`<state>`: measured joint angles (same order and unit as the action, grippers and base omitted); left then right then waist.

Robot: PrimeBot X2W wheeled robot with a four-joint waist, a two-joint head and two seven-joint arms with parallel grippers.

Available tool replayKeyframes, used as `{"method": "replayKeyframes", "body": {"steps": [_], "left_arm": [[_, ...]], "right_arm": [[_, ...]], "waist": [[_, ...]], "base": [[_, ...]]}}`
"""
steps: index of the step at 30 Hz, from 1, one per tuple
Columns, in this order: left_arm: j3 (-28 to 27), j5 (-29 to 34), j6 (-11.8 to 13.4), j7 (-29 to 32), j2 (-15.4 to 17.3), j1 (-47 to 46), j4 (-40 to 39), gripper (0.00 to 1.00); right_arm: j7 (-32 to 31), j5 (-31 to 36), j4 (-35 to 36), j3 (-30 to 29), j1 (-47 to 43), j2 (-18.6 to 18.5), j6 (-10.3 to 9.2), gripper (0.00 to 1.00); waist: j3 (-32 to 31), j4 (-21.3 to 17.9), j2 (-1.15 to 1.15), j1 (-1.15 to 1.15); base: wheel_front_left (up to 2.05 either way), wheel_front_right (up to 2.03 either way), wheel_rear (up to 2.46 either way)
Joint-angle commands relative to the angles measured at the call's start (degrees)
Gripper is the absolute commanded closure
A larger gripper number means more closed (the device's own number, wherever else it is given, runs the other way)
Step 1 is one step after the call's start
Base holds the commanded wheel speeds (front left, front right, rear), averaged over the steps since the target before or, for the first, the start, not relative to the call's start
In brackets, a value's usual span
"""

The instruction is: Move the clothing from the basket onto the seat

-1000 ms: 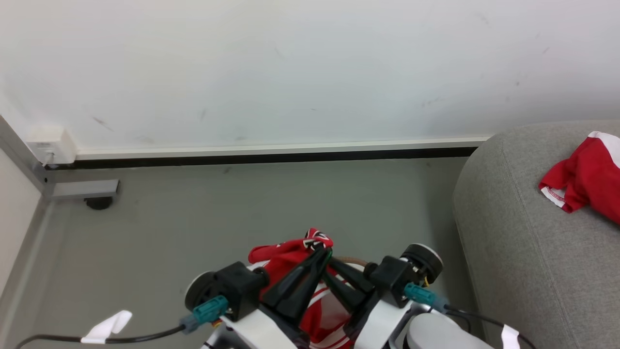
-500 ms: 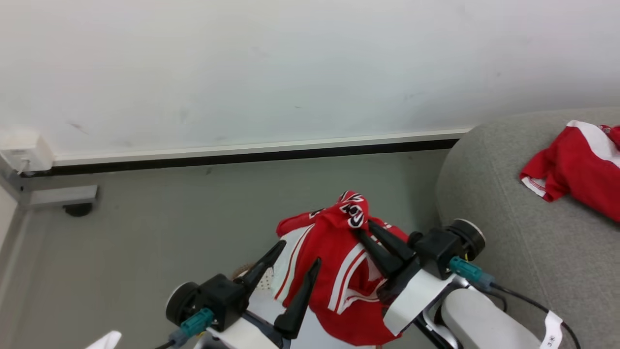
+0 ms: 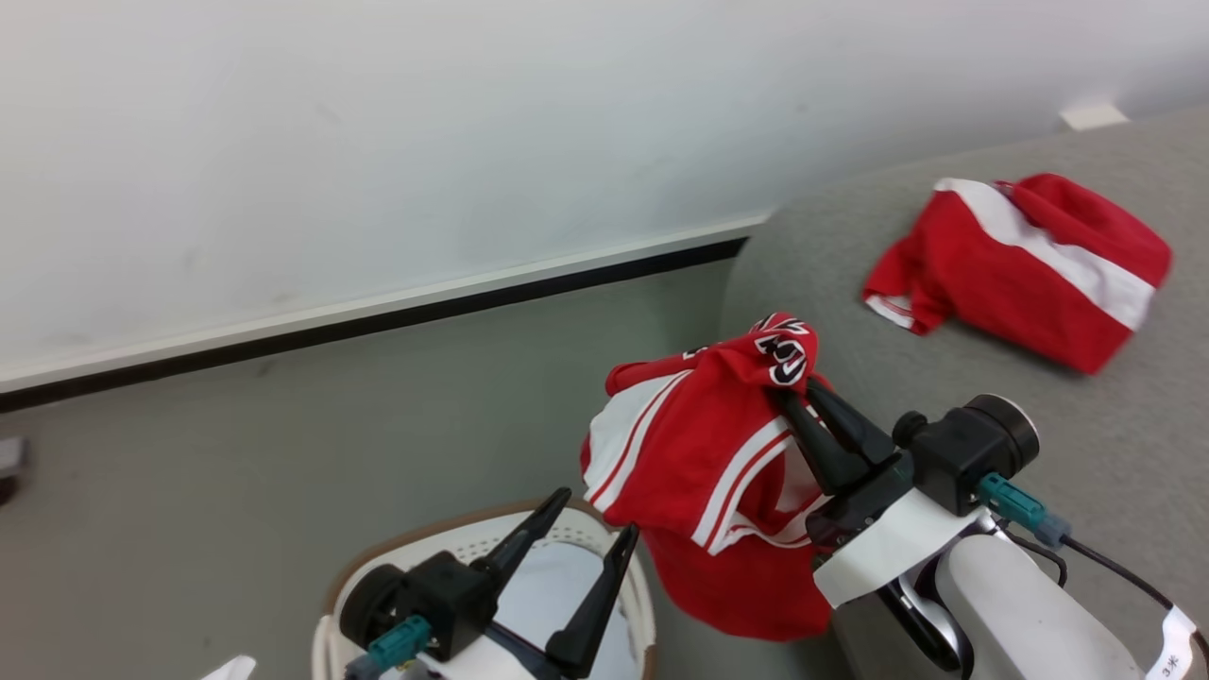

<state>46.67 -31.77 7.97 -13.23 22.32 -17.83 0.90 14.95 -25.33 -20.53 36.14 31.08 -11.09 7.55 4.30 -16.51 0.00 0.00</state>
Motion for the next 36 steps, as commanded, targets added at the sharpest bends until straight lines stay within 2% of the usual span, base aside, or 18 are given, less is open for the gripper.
{"method": "replayKeyframes", "body": {"steps": [1,8,13,20,26,31,36], "left_arm": [[0.07,0.98,-0.18,-0.58,-0.02,-0.02,0.07,0.00],[1.29,1.75,-0.79,-0.61,-0.21,-1.02,-0.72,0.00],[2.25,2.78,-1.73,0.10,0.17,-2.54,-2.09,0.00],[2.84,5.12,-3.28,2.24,1.82,-7.04,-4.76,0.00],[1.63,6.59,-4.32,4.65,5.20,-11.49,-8.54,0.00],[0.25,7.63,-4.86,6.20,7.40,-14.69,-11.69,0.00],[0.35,7.84,-5.86,5.76,7.81,-16.01,-13.22,0.00]], "right_arm": [[0.11,-0.35,0.80,-0.68,-0.95,-0.17,-0.13,1.00],[0.11,-1.25,3.09,-4.57,-0.61,-1.32,-0.13,1.00],[0.11,-1.08,3.35,-9.34,2.98,-2.34,-0.13,1.00],[-0.14,0.07,1.85,-19.89,12.29,-4.59,-0.13,1.00],[-3.41,1.98,-0.91,-31.01,24.59,-6.67,-0.13,1.00],[-6.09,7.21,-5.43,-40.16,33.36,-9.89,-0.13,1.00],[-4.77,14.23,-11.63,-51.45,35.64,-9.94,-0.13,1.00]], "waist": [[0.99,-3.70,0.00,0.00],[3.57,-9.86,0.00,0.00],[6.87,-11.78,0.00,0.00],[15.17,-9.74,0.00,0.00],[24.68,-7.18,0.00,0.00],[31.39,-4.88,0.00,0.00],[34.49,-2.66,0.00,0.00]], "base": [[0.00,0.00,0.00],[0.00,0.00,0.00],[0.00,0.00,0.00],[0.00,0.00,0.00],[0.00,0.00,0.00],[0.00,0.00,0.00],[0.00,0.00,0.00]]}}
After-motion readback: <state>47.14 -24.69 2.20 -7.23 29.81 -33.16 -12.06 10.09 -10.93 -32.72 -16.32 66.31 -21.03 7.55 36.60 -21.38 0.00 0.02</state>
